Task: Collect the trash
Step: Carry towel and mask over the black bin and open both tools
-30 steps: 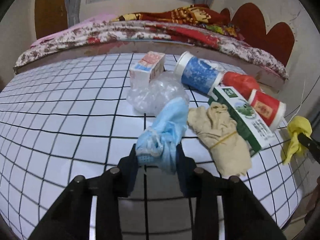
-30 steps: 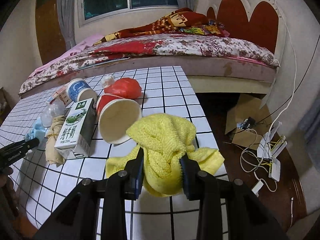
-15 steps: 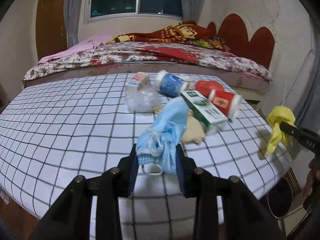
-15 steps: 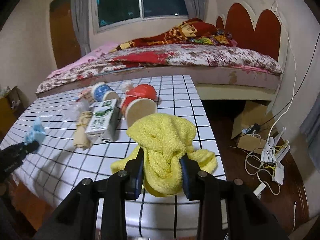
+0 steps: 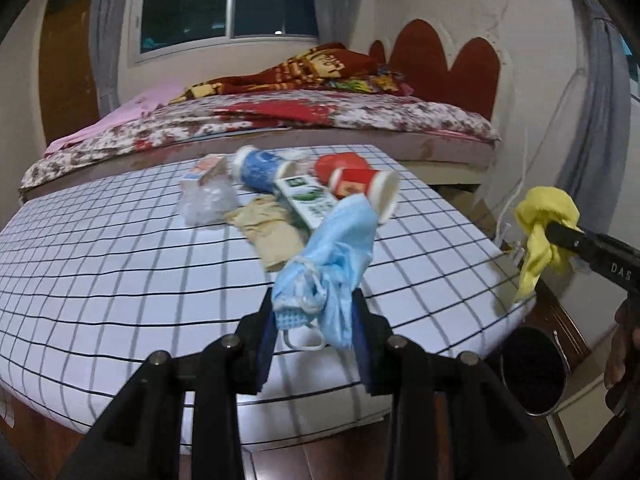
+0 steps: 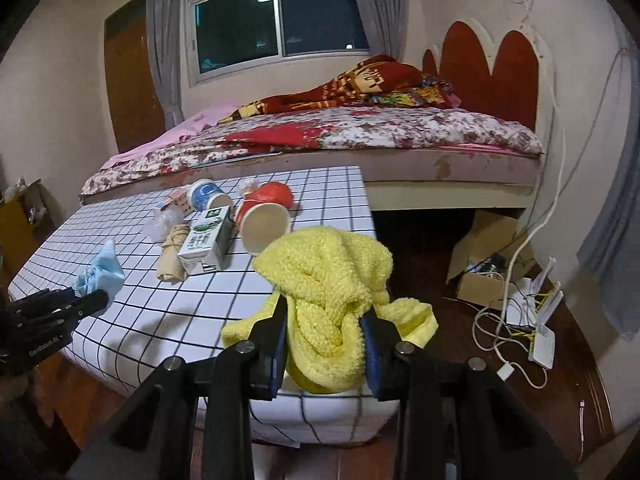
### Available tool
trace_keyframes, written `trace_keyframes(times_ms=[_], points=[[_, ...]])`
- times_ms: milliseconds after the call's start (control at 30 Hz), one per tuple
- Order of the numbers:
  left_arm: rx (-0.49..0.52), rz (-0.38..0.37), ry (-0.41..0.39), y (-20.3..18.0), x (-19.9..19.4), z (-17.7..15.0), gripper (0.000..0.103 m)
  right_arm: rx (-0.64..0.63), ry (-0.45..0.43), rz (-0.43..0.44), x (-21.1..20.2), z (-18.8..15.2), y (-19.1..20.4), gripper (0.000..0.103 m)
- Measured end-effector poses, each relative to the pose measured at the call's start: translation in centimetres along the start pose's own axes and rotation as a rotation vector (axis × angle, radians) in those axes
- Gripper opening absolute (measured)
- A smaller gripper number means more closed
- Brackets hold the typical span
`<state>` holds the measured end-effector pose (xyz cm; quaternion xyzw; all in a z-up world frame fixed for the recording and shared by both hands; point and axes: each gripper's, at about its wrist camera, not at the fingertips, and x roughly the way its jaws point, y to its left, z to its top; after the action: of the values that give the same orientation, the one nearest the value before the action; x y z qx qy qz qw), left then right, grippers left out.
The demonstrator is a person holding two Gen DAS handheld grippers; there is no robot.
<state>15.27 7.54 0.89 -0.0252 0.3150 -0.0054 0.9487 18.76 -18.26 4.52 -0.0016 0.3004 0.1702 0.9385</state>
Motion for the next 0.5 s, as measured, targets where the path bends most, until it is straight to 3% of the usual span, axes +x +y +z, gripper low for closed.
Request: trace_keyframes(times_ms=[500], points=[[0.090, -0.124, 0.028, -8.1, 1.2, -0.7, 0.035, 0.050, 0.008, -0.096, -3.4, -2.7, -6.0, 0.033]])
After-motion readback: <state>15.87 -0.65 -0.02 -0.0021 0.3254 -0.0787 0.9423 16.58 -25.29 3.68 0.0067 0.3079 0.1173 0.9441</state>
